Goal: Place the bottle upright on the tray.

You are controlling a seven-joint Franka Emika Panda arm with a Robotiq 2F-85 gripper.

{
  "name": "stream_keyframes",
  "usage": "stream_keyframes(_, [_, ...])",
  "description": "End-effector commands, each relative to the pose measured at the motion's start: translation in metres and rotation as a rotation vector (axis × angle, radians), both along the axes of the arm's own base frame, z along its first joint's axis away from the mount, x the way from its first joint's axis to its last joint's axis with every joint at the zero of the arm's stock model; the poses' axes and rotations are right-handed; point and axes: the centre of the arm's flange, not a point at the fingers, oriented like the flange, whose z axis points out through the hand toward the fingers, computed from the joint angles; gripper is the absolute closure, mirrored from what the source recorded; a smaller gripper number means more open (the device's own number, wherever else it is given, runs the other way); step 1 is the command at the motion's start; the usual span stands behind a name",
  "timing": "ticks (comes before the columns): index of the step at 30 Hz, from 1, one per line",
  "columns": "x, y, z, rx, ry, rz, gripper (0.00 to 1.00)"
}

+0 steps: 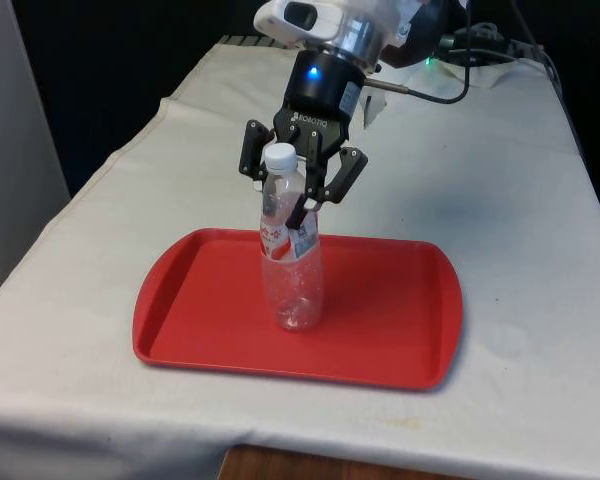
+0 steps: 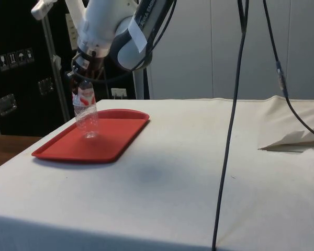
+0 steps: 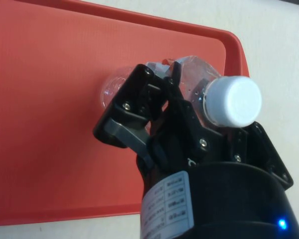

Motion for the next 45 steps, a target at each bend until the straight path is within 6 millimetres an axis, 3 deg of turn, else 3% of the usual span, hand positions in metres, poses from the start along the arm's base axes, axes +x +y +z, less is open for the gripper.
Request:
stream_keyframes(1, [0.0002, 0.0, -0.0011, -0.001, -0.003, 0.001, 0.69])
stream_keyframes(45, [0.0042, 0.0006, -0.0017, -0.004, -0.006, -0.001, 0.69])
